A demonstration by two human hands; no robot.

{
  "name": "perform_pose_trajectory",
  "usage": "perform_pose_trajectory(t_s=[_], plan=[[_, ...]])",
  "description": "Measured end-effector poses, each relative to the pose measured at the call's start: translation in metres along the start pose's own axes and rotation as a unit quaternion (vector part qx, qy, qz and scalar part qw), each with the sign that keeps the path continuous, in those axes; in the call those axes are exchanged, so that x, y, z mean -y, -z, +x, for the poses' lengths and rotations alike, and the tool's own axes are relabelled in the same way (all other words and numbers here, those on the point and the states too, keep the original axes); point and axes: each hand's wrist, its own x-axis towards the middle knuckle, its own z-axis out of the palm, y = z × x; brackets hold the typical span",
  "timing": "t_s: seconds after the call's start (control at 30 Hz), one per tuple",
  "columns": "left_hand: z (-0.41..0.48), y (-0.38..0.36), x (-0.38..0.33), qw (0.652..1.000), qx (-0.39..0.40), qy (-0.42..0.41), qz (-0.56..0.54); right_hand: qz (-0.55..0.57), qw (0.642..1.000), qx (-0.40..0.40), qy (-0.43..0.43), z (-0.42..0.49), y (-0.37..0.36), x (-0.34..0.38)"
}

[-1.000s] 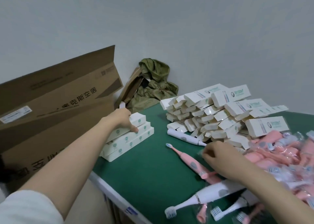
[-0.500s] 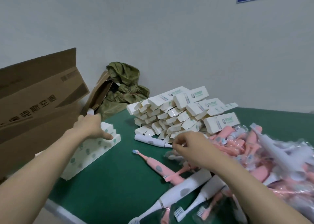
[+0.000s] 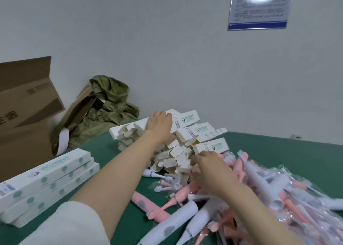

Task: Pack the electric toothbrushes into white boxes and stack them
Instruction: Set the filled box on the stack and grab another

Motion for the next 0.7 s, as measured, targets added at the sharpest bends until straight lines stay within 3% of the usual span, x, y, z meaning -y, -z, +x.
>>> perform_pose_trajectory(t_s=[0.13, 0.33, 0.47, 0.6, 0.7], plan=[[-0.001, -0.009, -0.002, 0.999, -0.047, -0.009, -0.012, 0.034, 0.998, 0.041, -0.039, -0.004, 0.009, -0.011], [-0.026, 0.032, 0.011, 0.961, -0.140, 0.000, -0.241, 0.055, 0.997, -0.002, -0.060, 0.002, 0.019, -0.019], [-0.067, 0.068, 0.024, 0.927, -0.195, 0.005, -0.319, 0.126, 0.985, -0.105, -0.045, 0.011, 0.032, -0.013], [-0.114, 0.095, 0.041, 0.924, -0.201, -0.006, -0.326, 0.223, 0.938, -0.265, 0.008, 0.011, 0.042, 0.008], [-0.138, 0.114, 0.045, 0.927, -0.163, -0.051, -0.334, 0.205, 0.934, -0.275, 0.094, 0.012, 0.045, 0.033]])
